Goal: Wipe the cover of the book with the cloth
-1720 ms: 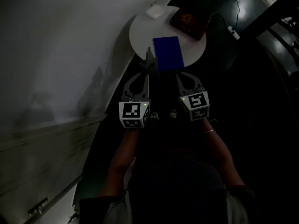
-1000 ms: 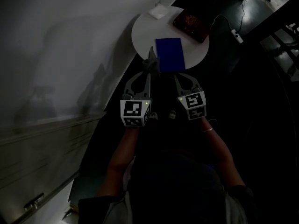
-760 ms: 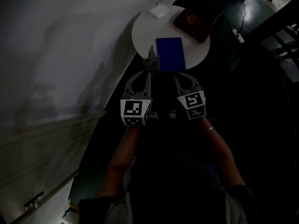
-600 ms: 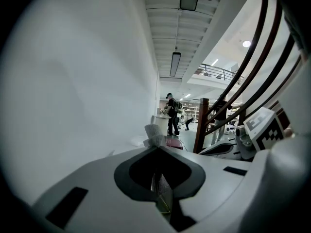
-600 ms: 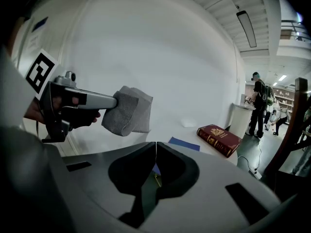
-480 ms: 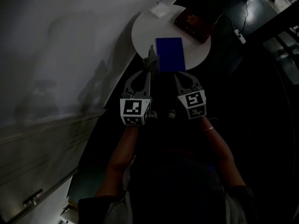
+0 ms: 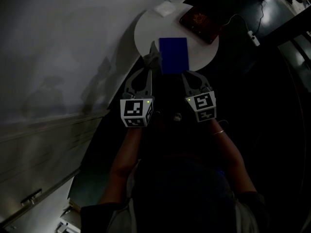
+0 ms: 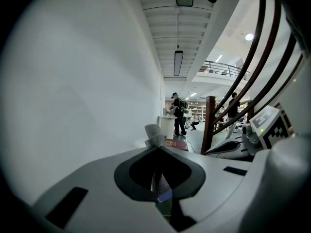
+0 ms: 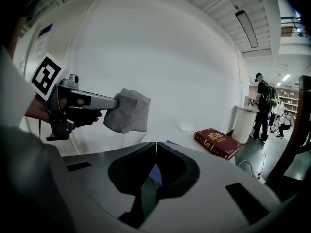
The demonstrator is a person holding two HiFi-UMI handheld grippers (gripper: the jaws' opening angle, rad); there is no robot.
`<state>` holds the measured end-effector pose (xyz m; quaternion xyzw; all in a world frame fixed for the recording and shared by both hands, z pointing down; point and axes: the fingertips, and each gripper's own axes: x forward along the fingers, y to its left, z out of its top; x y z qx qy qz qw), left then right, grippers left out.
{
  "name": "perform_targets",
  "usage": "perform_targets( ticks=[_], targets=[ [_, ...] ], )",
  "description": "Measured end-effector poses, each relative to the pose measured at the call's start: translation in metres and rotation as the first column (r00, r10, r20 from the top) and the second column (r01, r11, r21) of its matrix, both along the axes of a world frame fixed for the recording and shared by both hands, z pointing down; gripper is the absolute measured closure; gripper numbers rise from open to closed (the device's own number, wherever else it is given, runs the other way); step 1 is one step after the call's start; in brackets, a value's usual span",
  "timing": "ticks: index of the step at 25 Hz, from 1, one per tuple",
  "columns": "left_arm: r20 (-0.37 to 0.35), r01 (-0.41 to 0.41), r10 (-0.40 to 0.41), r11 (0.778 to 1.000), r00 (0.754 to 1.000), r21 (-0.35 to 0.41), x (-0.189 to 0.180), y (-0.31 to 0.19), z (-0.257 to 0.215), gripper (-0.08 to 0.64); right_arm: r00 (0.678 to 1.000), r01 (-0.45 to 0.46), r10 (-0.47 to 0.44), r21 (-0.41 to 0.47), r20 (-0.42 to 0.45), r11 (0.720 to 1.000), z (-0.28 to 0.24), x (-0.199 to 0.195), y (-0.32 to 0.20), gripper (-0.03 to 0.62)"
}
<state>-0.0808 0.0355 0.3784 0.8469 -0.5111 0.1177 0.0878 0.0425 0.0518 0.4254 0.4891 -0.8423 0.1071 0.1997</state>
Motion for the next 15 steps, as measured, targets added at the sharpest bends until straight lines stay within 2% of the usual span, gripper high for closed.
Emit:
perform_targets(
  ticks=[8, 15],
  targets=[
    [0.016, -0.021, 0.022, 0.999, 1.0, -0.027, 0.004, -0.029, 0.015, 0.535, 1.0, -0.014, 0.014, -0.022, -0.015, 1.0, 0.016, 0.009, -0.02, 0.563],
    [0.012, -0.071, 0.072, 0.996, 0.997, -0.051, -0.007, -0.083, 0.026, 0.535, 0.998, -0.055, 0.053, -0.064, -0.041, 0.996, 0.026, 0.001, -0.058, 0.563]
  ],
)
